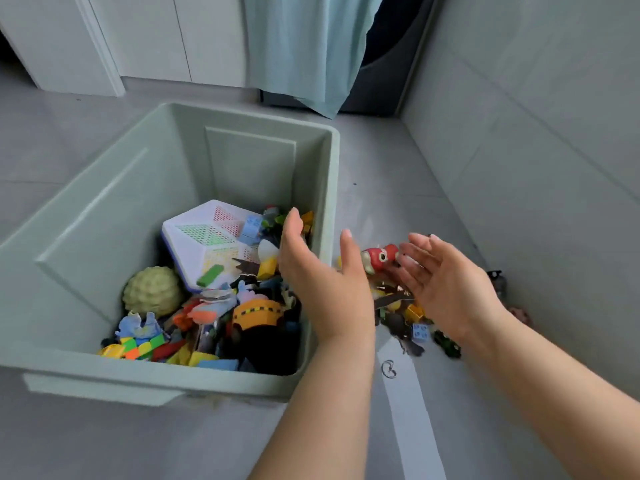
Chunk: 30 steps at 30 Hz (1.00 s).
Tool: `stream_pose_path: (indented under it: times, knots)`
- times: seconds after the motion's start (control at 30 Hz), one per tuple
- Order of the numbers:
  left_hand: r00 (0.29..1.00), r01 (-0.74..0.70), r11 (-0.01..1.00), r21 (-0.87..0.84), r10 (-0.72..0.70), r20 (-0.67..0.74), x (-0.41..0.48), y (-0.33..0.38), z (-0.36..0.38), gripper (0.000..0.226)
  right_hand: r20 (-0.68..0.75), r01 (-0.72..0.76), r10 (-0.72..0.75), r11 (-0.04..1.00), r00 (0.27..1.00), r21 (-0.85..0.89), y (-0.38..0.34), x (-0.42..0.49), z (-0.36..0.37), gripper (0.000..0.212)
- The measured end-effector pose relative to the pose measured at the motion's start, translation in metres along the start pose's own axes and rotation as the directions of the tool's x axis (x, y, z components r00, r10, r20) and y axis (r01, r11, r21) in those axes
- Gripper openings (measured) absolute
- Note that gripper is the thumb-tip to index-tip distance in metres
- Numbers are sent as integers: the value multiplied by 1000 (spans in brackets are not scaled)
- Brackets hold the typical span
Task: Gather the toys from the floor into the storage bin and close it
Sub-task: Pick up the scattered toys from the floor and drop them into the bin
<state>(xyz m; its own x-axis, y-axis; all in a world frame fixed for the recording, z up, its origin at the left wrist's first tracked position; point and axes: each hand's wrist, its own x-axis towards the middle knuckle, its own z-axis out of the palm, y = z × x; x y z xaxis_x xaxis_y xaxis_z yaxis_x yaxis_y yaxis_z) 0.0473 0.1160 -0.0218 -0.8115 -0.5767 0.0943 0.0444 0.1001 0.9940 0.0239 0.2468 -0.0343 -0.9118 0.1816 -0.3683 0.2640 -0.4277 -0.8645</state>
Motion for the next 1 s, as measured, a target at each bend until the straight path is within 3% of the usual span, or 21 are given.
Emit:
stream_pose_path:
  times: [0.1,0.17,0.23,0.3,0.37,0.47,0.7,0.8,0.87,0.93,1.0]
  knots:
    - [975,28,990,-136,2,221,-17,6,30,47,-314,-32,-29,982,949,-188,-3,19,-79,13]
    - [932,150,977,-152,-88,352,-25,-6,49,39,-370,-173,-37,837,928,-518,14,31,-127,18]
    - [851,371,922,-110,-291,438,-36,-31,73,34,-331,-264,-11,578,943,-772,36,40,-164,32]
    - [718,612,788,-76,-513,470,-51,-64,91,32,-276,-279,64,379,959,-882,57,48,-182,56]
    - [577,771,635,-43,-669,469,-67,-93,101,26,-171,-179,52,261,984,-949,74,63,-188,75]
    - [491,842,540,-8,-761,424,-86,-123,109,23,57,73,-91,180,994,-981,91,94,-183,77]
    - [469,838,542,59,-772,428,-106,-153,139,28,139,176,-202,174,969,-969,103,134,-180,47]
    - [458,856,517,8,-765,454,-108,-158,149,28,86,195,-274,402,958,-895,97,123,-191,46]
    - [398,900,427,-81,-735,548,-106,-160,153,39,82,247,-305,556,949,-793,90,101,-195,48]
    - [336,934,332,-132,-689,642,-102,-162,153,56,257,356,-256,519,932,-777,86,73,-195,52]
    - [296,946,304,-111,-679,672,-99,-165,147,66,442,455,-146,474,885,-754,86,54,-194,57]
